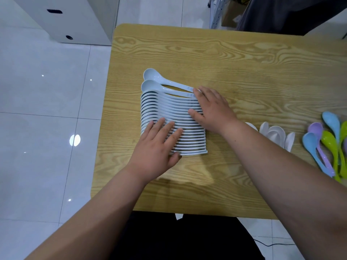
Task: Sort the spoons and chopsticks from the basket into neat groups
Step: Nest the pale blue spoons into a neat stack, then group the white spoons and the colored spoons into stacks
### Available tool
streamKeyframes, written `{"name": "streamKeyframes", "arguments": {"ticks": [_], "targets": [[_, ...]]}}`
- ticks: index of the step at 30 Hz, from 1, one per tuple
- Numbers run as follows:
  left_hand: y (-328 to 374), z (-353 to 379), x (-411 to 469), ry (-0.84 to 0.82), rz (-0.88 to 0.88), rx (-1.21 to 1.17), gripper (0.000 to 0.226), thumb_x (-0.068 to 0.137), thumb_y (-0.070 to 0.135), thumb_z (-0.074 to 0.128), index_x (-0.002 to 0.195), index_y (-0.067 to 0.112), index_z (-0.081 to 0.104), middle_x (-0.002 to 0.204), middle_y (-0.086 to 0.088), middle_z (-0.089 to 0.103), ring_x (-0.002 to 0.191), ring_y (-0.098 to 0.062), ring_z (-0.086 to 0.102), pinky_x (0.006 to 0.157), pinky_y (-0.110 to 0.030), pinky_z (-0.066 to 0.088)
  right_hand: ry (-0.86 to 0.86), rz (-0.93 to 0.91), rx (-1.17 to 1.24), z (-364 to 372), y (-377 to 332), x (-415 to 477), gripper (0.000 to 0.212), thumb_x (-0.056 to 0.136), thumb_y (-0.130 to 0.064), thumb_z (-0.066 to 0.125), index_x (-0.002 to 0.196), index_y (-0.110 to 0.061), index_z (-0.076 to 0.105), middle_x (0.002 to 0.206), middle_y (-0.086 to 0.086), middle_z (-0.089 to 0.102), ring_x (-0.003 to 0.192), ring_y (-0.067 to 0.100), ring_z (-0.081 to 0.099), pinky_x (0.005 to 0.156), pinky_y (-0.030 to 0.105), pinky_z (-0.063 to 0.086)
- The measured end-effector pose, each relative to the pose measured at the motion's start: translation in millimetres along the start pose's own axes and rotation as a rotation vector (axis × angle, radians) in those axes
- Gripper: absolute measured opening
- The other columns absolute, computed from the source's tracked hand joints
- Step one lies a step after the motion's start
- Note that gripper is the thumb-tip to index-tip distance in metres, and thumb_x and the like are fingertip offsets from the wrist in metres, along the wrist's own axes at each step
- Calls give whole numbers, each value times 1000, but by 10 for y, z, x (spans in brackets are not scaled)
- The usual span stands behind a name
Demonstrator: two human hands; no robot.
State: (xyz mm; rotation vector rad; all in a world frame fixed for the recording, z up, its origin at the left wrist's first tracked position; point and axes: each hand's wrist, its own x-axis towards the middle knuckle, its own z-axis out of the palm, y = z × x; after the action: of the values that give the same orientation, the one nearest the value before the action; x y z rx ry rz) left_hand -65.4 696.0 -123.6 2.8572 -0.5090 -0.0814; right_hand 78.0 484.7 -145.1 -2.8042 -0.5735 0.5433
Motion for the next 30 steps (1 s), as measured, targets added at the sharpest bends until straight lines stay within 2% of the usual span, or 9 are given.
{"name": "streamKeyframes", "arguments": {"ticks": [4, 8, 11, 13, 16, 21, 24, 30], "targets": [[39, -51, 65, 62, -19, -76, 62, 88, 32, 67, 145, 13, 53, 149, -13, 51, 145, -35, 39, 120, -54, 27, 50, -28, 35, -65, -66, -252, 66, 97, -45, 51, 154, -17, 34, 162, 9, 29, 149, 30, 22, 122, 45, 19], [158, -140, 104, 92, -61, -247, 57, 86, 23, 69, 140, 9, 57, 140, -13, 58, 133, -33, 52, 107, -49, 46, 100, -93, 169, -94, -145, -729, 49, 93, -22, 62, 139, -8, 54, 142, 13, 54, 133, 32, 47, 114, 42, 34], [333, -268, 61, 77, -99, -291, 51, 86, 31, 61, 132, 9, 63, 127, -9, 65, 114, -29, 63, 91, -42, 54, 20, -41, 186, -146, -123, -1132, 45, 97, -29, 57, 140, -17, 54, 138, 3, 58, 127, 23, 52, 101, 32, 39], [474, -353, -29, 43, -106, -292, 48, 86, 32, 62, 128, 10, 65, 121, -7, 67, 108, -30, 65, 86, -40, 55, -37, -24, 172, -179, -77, -1387, 44, 98, -35, 54, 141, -26, 53, 137, -4, 58, 125, 19, 52, 94, 29, 41], [720, -455, -238, -49, -171, -363, 52, 86, 29, 72, 136, 17, 60, 128, 0, 63, 115, -23, 61, 91, -37, 53, -118, -36, 262, -250, -32, -1753, 42, 99, -38, 52, 140, -28, 52, 137, -6, 57, 125, 16, 51, 95, 33, 46], [1207, -560, -508, -51, -264, -555, 51, 87, 27, 74, 135, 20, 58, 127, 7, 61, 118, -5, 55, 102, -25, 44, -176, -30, 518, -321, 119, -2290, 38, 97, -42, 57, 134, -34, 58, 130, -15, 58, 118, -2, 52, 100, 25, 45], [1454, -614, -498, -58, -260, -629, 51, 87, 23, 74, 135, 22, 56, 123, 9, 62, 115, 4, 54, 101, -15, 41, -153, 2, 605, -427, 230, -2549, 34, 96, -42, 58, 130, -36, 60, 124, -20, 58, 116, -9, 52, 99, 21, 46], [1652, -773, -162, -164, -116, -681, 43, 90, 26, 67, 132, 29, 56, 115, 20, 62, 109, 4, 58, 94, -19, 46, 28, 158, 688, -660, 366, -2996, 26, 95, -34, 62, 121, -37, 64, 114, -25, 64, 111, -13, 55, 92, 14, 45]]}}
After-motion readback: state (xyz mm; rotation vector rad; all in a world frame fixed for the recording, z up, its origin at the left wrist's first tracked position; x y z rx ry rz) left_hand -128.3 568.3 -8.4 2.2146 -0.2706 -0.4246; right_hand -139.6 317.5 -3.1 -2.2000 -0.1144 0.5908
